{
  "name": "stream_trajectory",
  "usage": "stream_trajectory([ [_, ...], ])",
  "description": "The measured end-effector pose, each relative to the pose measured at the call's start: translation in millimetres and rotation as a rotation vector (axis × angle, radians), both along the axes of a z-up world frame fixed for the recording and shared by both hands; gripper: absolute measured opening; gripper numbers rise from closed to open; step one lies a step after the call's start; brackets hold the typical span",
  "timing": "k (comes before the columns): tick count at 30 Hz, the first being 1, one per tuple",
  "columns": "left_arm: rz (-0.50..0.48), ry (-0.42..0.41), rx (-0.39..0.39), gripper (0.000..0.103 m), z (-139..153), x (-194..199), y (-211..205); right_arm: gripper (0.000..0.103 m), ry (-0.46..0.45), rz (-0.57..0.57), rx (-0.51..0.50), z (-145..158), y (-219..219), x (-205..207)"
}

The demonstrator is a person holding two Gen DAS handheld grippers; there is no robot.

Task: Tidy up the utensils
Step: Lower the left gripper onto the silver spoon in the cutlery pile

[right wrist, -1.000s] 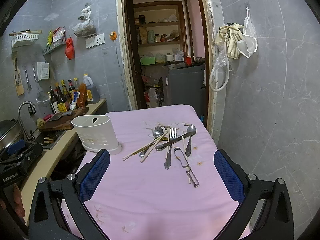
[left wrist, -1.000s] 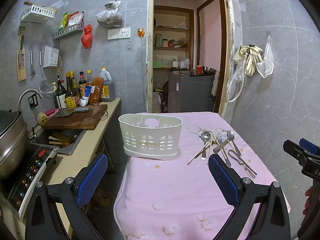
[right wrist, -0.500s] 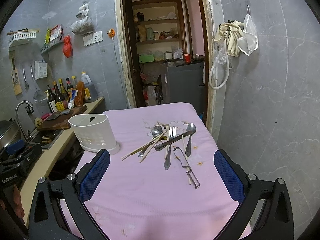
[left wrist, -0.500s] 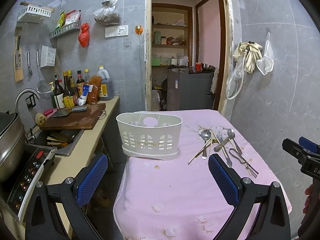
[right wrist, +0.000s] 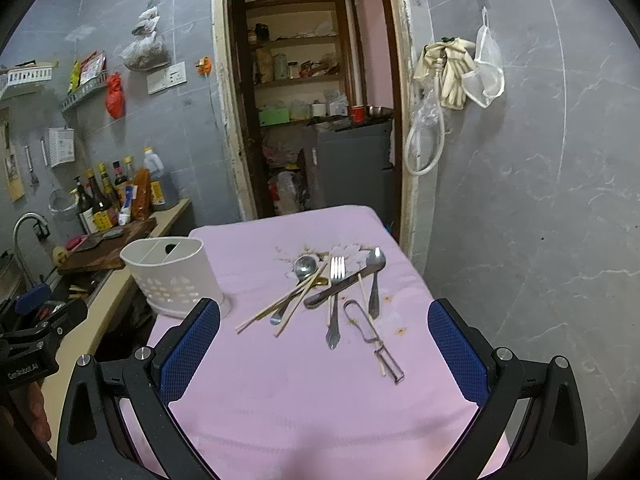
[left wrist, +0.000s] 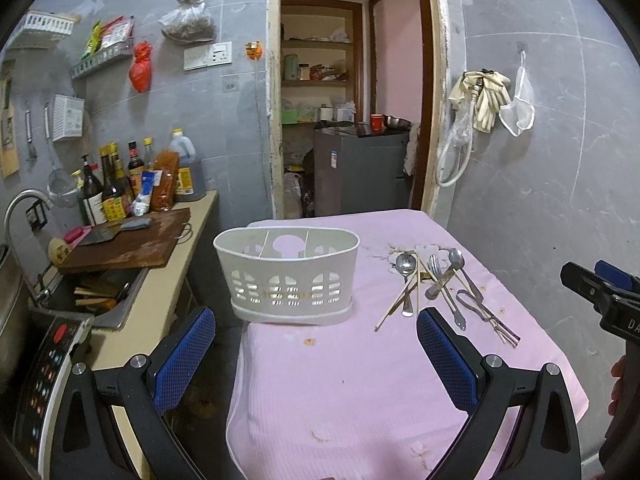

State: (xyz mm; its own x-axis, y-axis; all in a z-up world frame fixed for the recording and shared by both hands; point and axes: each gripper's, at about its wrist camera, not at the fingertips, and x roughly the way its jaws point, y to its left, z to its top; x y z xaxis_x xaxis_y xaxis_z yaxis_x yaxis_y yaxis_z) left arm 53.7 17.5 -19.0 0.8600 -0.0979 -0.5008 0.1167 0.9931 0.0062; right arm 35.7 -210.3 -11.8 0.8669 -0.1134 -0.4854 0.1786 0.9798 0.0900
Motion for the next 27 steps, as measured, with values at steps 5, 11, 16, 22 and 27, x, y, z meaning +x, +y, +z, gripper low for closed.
stream_trajectory([
  [5,-0.062,-0.050,0.032,0.102,8.1,16.2,-4.7,0.102,-0.006,-0.021,-0.033,9.8,-1.4,4.6],
  [11,-0.120,-0.083,0.028,0.102,19.4,40.9,-21.8,0.102,-0.015,-0.036,-0.050,18.1,-20.3,16.3],
  [16,-0.139,-0.077,-0.024,0.102,23.8,61.0,-41.5,0.102,-0.016,-0.012,-0.032,17.6,-50.9,40.9],
  [22,-0.141,-0.072,-0.033,0.102,26.0,90.6,-77.9,0.102,0.015,0.040,-0.002,5.0,-89.5,86.4],
  [27,-0.161,-0.033,-0.039,0.102,14.5,130.9,-114.6,0.102,0.049,0.102,-0.005,-12.8,-115.5,126.0],
])
